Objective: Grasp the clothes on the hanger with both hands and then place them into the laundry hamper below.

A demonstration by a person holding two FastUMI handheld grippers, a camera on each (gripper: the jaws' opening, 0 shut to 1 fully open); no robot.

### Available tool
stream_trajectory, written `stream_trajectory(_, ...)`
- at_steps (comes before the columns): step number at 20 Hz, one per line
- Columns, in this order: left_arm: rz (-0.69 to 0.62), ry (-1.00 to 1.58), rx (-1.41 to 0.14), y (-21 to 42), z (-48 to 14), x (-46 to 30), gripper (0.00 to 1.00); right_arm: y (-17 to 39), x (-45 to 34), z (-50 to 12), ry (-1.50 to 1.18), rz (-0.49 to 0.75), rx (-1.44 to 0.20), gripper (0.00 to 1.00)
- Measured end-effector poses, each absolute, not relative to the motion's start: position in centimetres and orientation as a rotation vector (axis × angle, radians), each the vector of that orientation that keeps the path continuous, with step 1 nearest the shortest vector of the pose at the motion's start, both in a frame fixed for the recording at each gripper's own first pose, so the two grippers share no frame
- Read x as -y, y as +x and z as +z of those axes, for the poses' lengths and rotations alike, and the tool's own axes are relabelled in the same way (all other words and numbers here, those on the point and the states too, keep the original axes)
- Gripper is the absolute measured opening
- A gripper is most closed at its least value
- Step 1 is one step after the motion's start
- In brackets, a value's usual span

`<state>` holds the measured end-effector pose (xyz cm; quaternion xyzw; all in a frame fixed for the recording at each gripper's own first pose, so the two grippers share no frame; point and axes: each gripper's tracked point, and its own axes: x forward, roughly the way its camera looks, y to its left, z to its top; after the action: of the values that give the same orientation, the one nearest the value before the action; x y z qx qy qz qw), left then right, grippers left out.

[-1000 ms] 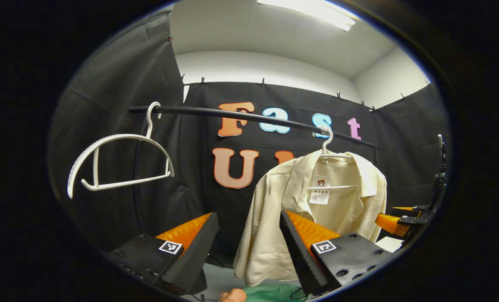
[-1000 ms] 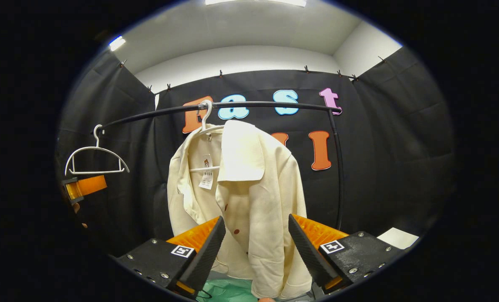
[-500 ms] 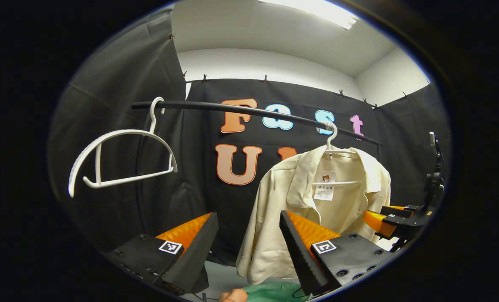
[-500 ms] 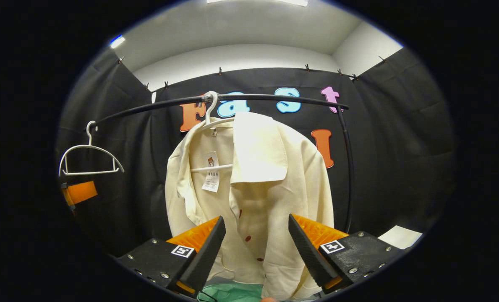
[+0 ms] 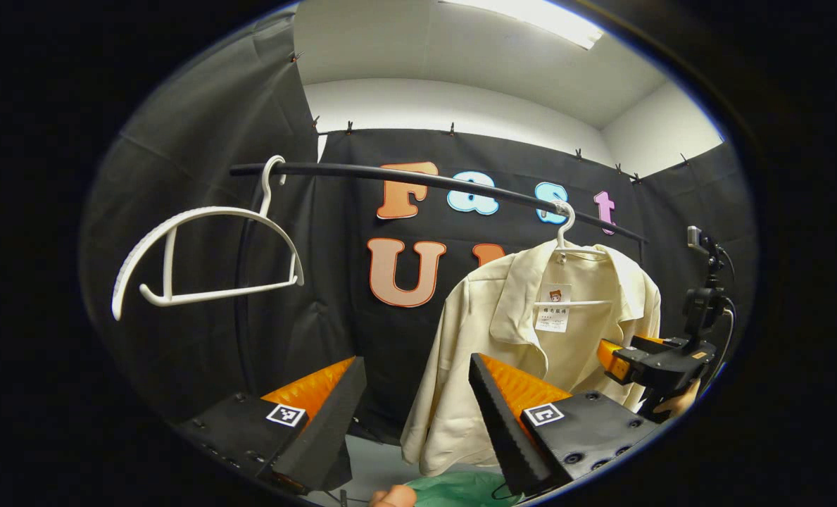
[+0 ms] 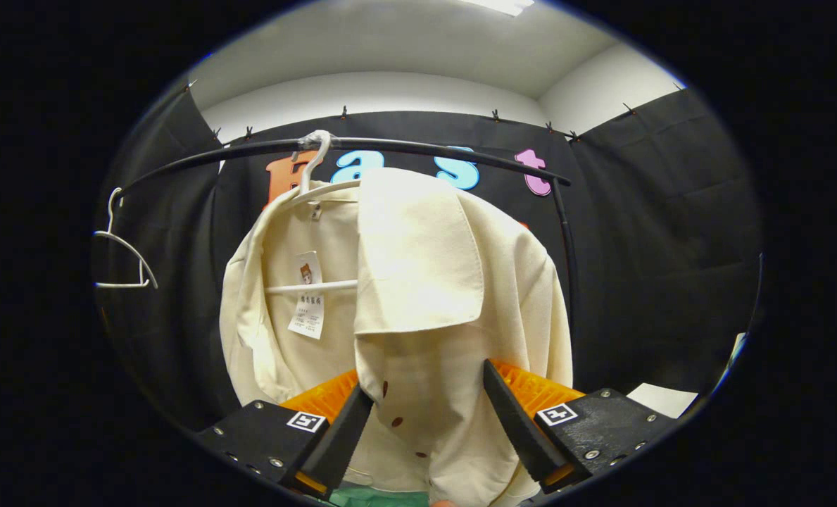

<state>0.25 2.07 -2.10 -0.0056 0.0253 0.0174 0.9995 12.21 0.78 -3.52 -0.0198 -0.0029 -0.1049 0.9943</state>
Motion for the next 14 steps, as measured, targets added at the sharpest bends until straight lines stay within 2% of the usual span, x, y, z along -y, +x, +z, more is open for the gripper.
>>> stream_trajectory(6, 0.039, -0.011, -0.056, -0.3, -2.4, -2.5, 0.97, 15.8, -0.2, -3.5, -0.015, -0.208, 0.025, 0.92)
stream_trajectory(7, 0.041, -0.011, -0.056, -0.3, -2.4, -2.5, 0.93, 16.1, -0.2, -3.4, -0.012, -0.193, 0.028, 0.9)
stream_trajectory(8, 0.042, -0.012, -0.055, -0.3, -2.4, -2.6, 0.97, 16.4, -0.1, -3.4, -0.009, -0.186, 0.033, 0.83)
stream_trajectory(9, 0.04, -0.013, -0.054, -0.3, -2.4, -2.5, 0.97, 16.6, 0.2, -3.3, -0.004, -0.184, 0.038, 0.78)
stream_trajectory(11, 0.035, -0.015, -0.054, -0.2, -2.5, -2.2, 0.96, 16.7, 1.0, -3.3, 0.012, -0.188, 0.046, 0.62)
stream_trajectory(12, 0.027, -0.015, -0.052, -0.1, -2.5, -1.9, 0.97, 16.7, 1.2, -3.4, 0.02, -0.186, 0.046, 0.48)
stream_trajectory(13, 0.014, -0.018, -0.048, 0.0, -2.5, -1.4, 0.97, 16.4, 1.3, -3.3, 0.029, -0.181, 0.045, 0.3)
stream_trajectory(14, 0.005, -0.021, -0.047, 0.2, -2.4, -1.0, 0.97, 16.0, 1.3, -3.3, 0.038, -0.171, 0.042, 0.28)
